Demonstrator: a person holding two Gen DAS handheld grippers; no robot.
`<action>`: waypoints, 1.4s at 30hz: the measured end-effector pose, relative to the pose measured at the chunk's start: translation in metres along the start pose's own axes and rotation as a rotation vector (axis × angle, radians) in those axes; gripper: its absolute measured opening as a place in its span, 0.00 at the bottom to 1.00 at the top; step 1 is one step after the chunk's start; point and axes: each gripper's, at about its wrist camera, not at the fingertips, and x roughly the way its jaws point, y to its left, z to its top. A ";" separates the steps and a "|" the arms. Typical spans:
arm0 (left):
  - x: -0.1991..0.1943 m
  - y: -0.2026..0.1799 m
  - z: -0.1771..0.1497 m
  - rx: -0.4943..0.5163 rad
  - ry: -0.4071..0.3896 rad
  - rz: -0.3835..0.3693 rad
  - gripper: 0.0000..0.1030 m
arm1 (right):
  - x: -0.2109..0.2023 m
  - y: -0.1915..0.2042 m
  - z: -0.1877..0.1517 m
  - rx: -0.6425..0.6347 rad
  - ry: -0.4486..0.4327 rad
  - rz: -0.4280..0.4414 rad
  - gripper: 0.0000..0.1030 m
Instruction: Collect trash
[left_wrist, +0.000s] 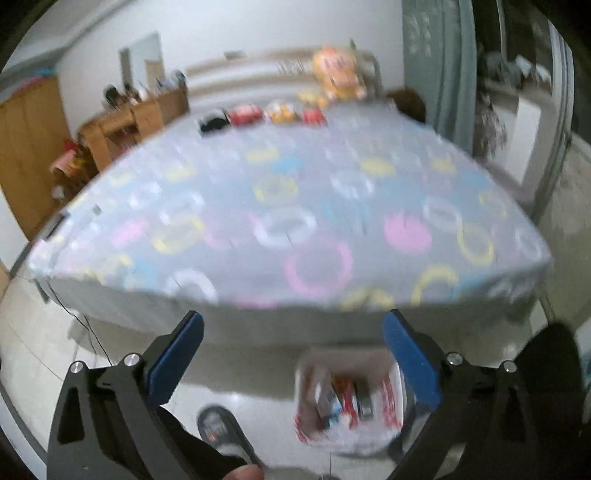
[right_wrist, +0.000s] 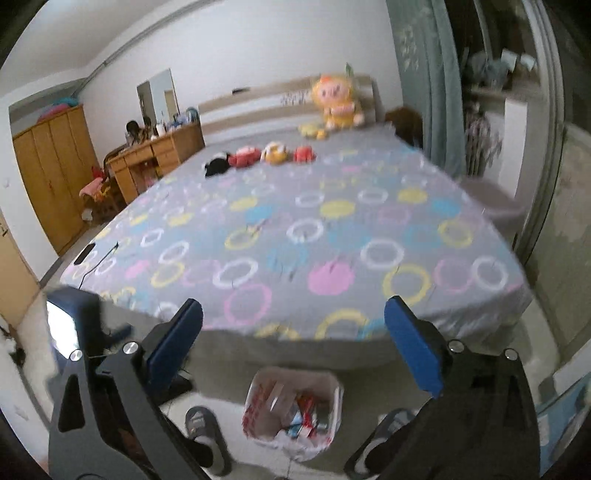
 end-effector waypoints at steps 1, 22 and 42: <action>-0.012 0.007 0.010 -0.007 -0.030 0.010 0.92 | -0.005 0.002 0.003 -0.005 -0.011 -0.003 0.94; -0.076 0.036 0.048 -0.025 -0.196 0.115 0.92 | -0.051 0.030 0.029 -0.066 -0.126 -0.020 0.94; -0.078 0.038 0.049 -0.034 -0.194 0.098 0.92 | -0.043 0.034 0.025 -0.077 -0.113 -0.017 0.94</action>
